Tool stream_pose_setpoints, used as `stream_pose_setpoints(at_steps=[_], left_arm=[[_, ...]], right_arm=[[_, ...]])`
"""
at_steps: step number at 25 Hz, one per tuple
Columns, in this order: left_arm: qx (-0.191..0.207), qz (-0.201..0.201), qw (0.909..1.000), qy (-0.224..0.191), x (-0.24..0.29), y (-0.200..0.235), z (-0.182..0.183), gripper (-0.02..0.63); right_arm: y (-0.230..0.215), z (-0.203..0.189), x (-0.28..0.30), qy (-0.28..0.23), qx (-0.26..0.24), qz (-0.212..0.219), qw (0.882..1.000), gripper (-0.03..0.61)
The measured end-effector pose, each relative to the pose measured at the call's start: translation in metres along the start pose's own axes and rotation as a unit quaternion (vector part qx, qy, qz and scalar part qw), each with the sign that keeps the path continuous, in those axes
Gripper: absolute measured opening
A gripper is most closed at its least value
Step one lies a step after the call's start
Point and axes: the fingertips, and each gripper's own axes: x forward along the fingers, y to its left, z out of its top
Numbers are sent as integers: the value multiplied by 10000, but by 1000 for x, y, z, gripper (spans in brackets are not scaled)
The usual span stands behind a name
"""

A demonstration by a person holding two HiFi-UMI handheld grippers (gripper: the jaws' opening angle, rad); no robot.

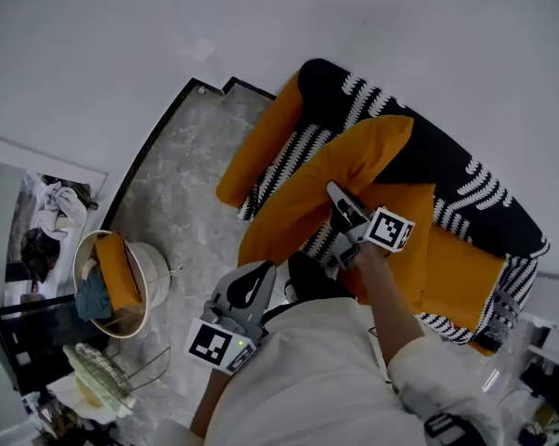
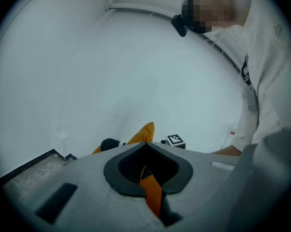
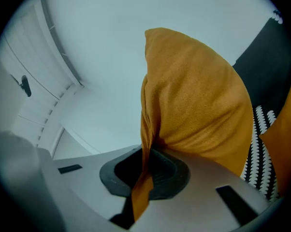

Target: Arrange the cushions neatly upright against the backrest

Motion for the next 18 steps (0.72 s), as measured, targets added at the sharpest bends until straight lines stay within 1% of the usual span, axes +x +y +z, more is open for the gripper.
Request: stream_pose_setpoints(at_steps=[3,4,7,10,14,18], left_arm=[[-2,-16,9998,175,31,20,6,12],[-11,-19,9997,225,40,26,7,12],[-64,-23,9994,343,63,38,11,12],[-44,-39,9991,418,81,42,17,12],[-109,-168,9985,514,93,46,18,12],[-152,-302,9974,630,104,59,14,12]], right_arm=[[-44,-4,14,232,365,-533,9976,20],[-56,-5,20,296,462,-637,9965,20],[-85,-11,37,500,645,-830,9932,19],[-109,-9,51,663,719,-1023,9899,20],[-137,-16,70,786,808,-1287,9853,20],[-168,-25,90,861,854,-1584,9799,20]])
